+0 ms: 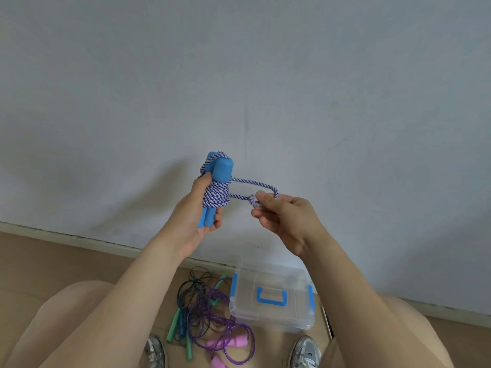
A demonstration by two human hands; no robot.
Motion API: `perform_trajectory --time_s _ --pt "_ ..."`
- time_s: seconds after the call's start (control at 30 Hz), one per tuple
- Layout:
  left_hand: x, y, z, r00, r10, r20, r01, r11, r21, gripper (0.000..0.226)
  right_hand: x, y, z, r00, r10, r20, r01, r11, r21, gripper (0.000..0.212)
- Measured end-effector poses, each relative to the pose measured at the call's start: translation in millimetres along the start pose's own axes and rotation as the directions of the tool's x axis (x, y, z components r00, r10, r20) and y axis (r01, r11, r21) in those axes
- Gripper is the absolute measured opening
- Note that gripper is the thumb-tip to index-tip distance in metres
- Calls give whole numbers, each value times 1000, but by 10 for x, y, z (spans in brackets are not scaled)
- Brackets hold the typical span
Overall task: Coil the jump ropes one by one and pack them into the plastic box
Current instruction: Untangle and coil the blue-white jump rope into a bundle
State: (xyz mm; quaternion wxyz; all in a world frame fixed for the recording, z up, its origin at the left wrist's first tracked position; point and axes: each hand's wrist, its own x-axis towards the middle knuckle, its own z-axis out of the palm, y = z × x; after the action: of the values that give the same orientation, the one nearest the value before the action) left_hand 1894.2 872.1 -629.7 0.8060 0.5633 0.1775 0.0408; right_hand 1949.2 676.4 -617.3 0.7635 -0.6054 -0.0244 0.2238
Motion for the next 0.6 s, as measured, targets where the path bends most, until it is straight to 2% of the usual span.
perform_trajectory --time_s 0.07,0.13,0.2,0.3,0.43,0.6 --pt "7 -17 -9 1000 -21 1 21 1000 -4 44 11 23 31 997 -64 -32 63 998 -24 14" --pt "3 -37 9 1000 -7 -18 7 1000 2 42 22 40 57 990 -130 -61 125 989 -84 4" --pt "-1 -43 29 998 25 -60 -25 1000 -5 46 43 65 72 985 -144 -94 128 980 -154 23" --pt "-14 -54 56 980 90 -177 -92 996 -2 50 23 81 116 996 -58 -69 34 950 -312 41" --pt "-32 -122 113 949 192 -251 -183 981 60 36 -10 82 175 999 10 30 9 815 -579 46" --pt "-4 -210 153 934 287 -214 -243 947 209 33 -1 96 121 969 -181 169 245 603 -759 43"
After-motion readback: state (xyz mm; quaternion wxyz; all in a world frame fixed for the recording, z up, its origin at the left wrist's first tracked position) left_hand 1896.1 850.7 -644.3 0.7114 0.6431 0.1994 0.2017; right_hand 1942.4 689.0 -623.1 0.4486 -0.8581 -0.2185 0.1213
